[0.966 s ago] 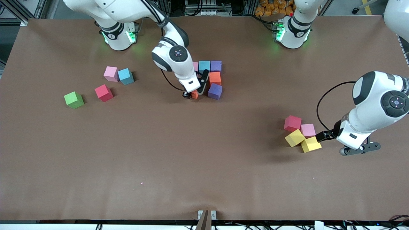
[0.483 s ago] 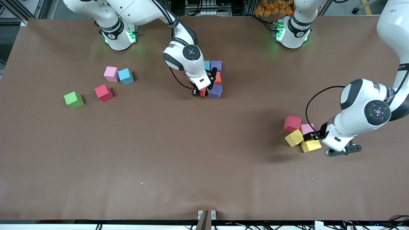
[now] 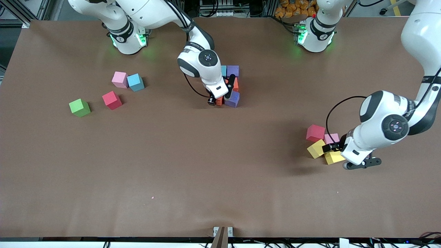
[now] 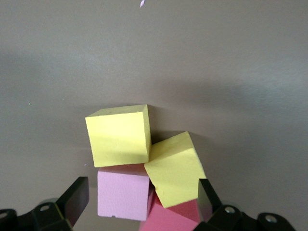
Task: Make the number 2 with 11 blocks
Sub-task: 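Grasp a yellow cube with the left gripper while the right gripper withdraws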
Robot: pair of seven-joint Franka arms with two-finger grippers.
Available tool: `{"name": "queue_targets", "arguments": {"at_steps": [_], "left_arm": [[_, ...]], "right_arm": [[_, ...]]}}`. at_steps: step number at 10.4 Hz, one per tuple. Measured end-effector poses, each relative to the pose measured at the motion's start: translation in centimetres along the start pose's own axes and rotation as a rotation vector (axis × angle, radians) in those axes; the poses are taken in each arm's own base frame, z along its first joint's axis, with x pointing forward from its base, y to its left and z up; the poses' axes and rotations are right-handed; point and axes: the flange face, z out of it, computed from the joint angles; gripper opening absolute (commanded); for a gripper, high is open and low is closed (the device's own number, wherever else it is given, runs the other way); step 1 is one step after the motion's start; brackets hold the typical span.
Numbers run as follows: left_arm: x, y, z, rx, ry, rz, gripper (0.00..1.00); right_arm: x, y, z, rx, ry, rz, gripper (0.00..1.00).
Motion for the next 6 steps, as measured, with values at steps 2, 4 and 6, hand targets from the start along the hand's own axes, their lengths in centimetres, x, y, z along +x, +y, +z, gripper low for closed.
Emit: {"name": "queue_targets", "arguments": {"at_steps": [2, 4, 6], "left_arm": [[0.5, -1.0, 1.7, 0.011, -0.003, -0.017, 1.00], [1.1, -2.5, 3.0, 0.006, -0.001, -0.042, 1.00], [1.4, -3.0, 3.6, 0.003, -0.005, -0.052, 1.00]], "right_arm": [[0.5, -0.4, 0.0, -0.011, 0.001, -0.021, 0.31], [1.1, -0.8, 0.0, -0.041, -0.004, -0.069, 0.31], [1.3, -1.2, -0.1, -0.065, -0.009, -0.105, 0.31]]}}
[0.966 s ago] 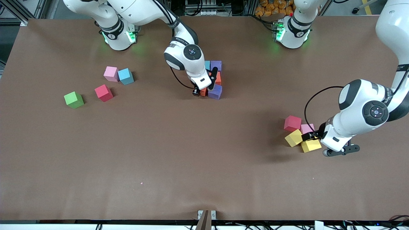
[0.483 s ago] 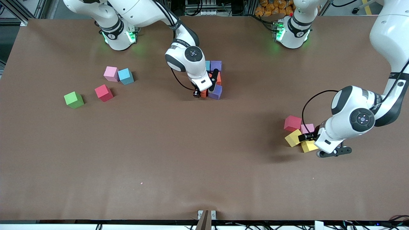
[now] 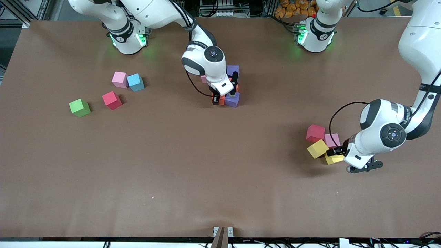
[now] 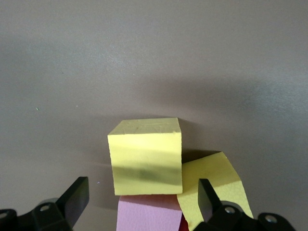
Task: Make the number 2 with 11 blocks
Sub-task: 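Grasp a yellow cube with the left gripper while the right gripper withdraws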
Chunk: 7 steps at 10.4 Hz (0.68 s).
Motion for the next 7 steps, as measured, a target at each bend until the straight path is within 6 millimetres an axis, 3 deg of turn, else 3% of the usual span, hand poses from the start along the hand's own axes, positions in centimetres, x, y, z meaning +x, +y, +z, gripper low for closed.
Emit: {"name": "queue_targets", "arguments": {"at_steps": [7], "left_arm": [[0.5, -0.6, 1.8, -0.022, 0.005, -0.014, 1.00]], "right_arm": [[0.2, -0.1, 0.0, -0.023, -0.004, -0.034, 0.31]]}}
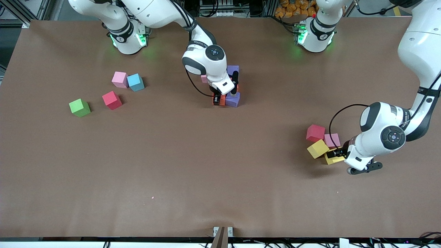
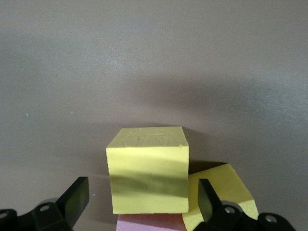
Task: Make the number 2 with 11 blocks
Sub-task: 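Grasp a yellow cube with the left gripper while the right gripper withdraws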
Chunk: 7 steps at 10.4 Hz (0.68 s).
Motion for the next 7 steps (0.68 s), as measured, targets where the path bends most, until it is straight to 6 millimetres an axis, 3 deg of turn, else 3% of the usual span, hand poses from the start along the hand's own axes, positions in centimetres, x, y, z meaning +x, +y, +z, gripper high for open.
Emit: {"name": "queue_targets", "arguments": {"at_steps": [4, 5, 7], "left_arm": [[0.1, 0.0, 1.0, -0.015, -0.003, -0.002, 1.00], [0.1, -0.1, 1.2, -0.015, -0.004, -0.003, 1.00], [0.2, -0.6, 1.5, -0.011, -0.005, -0.009, 0.97]], "right_arm": [[0.0, -0.1, 0.0, -0.004, -0.001, -0.007, 0.38], [0.0, -0.1, 0.0, -0.004, -0.001, -0.007, 0.51], [0.0, -0.1, 0.0, -0.004, -0.002, -0.006, 0.95]]}}
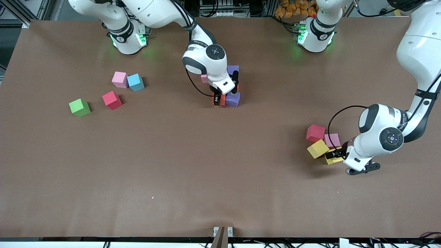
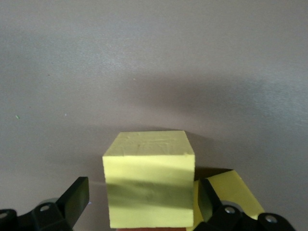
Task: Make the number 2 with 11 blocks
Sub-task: 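Grasp a yellow cube with the left gripper while the right gripper withdraws, then lift the yellow cube with the left gripper while the right gripper reaches green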
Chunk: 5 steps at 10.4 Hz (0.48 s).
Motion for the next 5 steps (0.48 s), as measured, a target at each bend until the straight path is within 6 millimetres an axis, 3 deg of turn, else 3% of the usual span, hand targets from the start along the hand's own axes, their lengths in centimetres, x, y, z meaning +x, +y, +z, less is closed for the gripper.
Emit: {"name": "queue_targets", "arguments": {"at_steps": [5], "left_arm": [[-0.1, 0.1, 1.1, -0.007, -0.015, 0.001, 0.77]], "right_arm": [[-0.1, -0.2, 1.5, 0.013, -0.011, 0.000, 1.00]]}}
